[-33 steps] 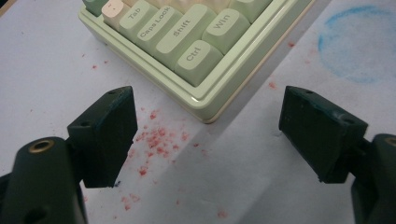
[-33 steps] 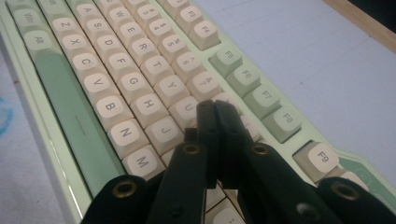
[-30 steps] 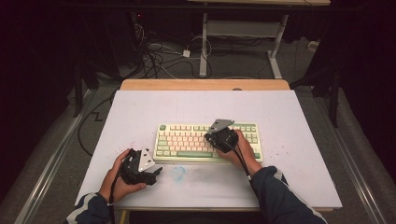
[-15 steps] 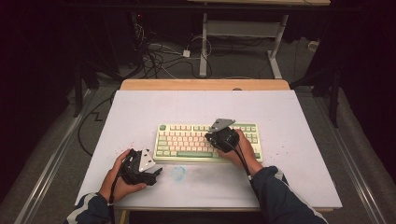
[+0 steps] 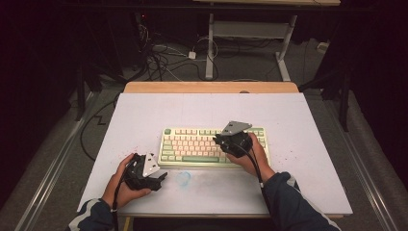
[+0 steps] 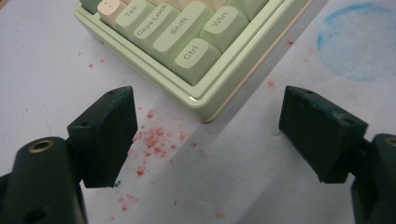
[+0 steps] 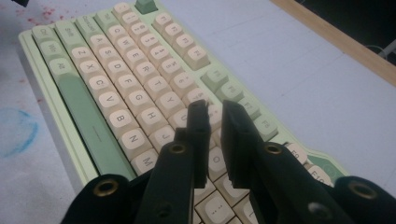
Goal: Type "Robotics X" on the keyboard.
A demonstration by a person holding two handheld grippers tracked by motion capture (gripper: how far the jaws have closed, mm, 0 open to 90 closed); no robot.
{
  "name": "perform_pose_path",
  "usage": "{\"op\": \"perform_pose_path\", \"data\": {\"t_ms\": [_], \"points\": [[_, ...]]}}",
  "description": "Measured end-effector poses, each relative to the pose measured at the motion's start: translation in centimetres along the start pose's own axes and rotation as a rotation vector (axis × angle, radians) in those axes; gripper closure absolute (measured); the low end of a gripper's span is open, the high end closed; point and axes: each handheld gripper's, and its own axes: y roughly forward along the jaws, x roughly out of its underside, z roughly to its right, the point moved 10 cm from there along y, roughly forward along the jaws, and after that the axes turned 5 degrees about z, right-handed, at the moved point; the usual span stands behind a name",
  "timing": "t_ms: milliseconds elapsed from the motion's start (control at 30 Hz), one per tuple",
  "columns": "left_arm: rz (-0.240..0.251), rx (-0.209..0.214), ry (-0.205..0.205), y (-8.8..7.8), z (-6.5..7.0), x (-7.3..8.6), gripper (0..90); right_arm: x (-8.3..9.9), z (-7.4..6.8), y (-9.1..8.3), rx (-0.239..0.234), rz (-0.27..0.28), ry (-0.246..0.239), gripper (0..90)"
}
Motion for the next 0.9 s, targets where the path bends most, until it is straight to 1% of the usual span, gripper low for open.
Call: {"op": "perform_pose_path", "data": {"t_ms": [100, 167, 233, 267, 300, 367, 433, 500, 533, 633, 700, 733, 800, 833, 900], "points": [[0.003, -0.001, 0.000, 0.0, -0.1, -0.1, 18.2, -0.3, 0.1, -0.6, 0.007, 0.018, 0.000, 77.3], [0.005, -0.001, -0.001, -0.1, -0.1, -0.1, 18.2, -0.6, 0.3, -1.1, 0.015, 0.041, -0.008, 70.9], [0.005, -0.003, 0.002, -0.1, -0.1, -0.2, 18.2, -0.9, 0.4, -1.7, 0.020, 0.061, -0.005, 66.7], [0.007, -0.002, 0.000, -0.2, -0.1, -0.2, 18.2, -1.1, 0.5, -2.0, 0.023, 0.074, -0.016, 63.3], [0.009, -0.003, 0.001, -0.2, -0.2, -0.2, 18.2, -1.2, 0.6, -2.3, 0.029, 0.082, -0.014, 61.0], [0.012, -0.005, -0.002, -0.2, -0.2, -0.3, 18.2, -1.4, 0.5, -2.8, 0.026, 0.102, -0.024, 56.0], [0.012, -0.006, 0.000, -0.3, -0.2, -0.4, 18.2, -1.5, 0.8, -3.6, 0.061, 0.120, -0.045, 50.0], [0.014, -0.007, 0.002, -0.3, -0.3, -0.4, 18.2, -1.4, 0.9, -4.1, 0.064, 0.132, -0.048, 45.8], [0.015, -0.007, 0.002, -0.3, -0.3, -0.4, 18.2, -1.4, 1.0, -4.5, 0.075, 0.145, -0.054, 43.7], [0.019, -0.012, 0.004, -0.3, -0.3, -0.5, 18.2, -1.2, 1.3, -5.3, 0.106, 0.158, -0.067, 37.0], [0.023, -0.017, 0.004, -0.3, -0.4, -0.6, 18.2, -0.9, 1.6, -6.0, 0.129, 0.164, -0.072, 36.0], [0.026, -0.021, 0.006, -0.3, -0.5, -0.7, 18.2, -0.7, 1.7, -6.3, 0.142, 0.165, -0.069, 34.1], [0.032, -0.027, 0.005, -0.4, -0.6, -0.9, 18.2, -0.4, 1.9, -6.9, 0.153, 0.175, -0.062, 33.2], [0.032, -0.026, 0.001, -0.4, -0.6, -1.0, 18.2, -0.2, 2.1, -7.2, 0.163, 0.176, -0.060, 32.4], [0.032, -0.009, -0.005, -0.6, -0.5, -1.0, 18.4, 0.2, 2.3, -7.7, 0.178, 0.178, -0.064, 32.0]]}}
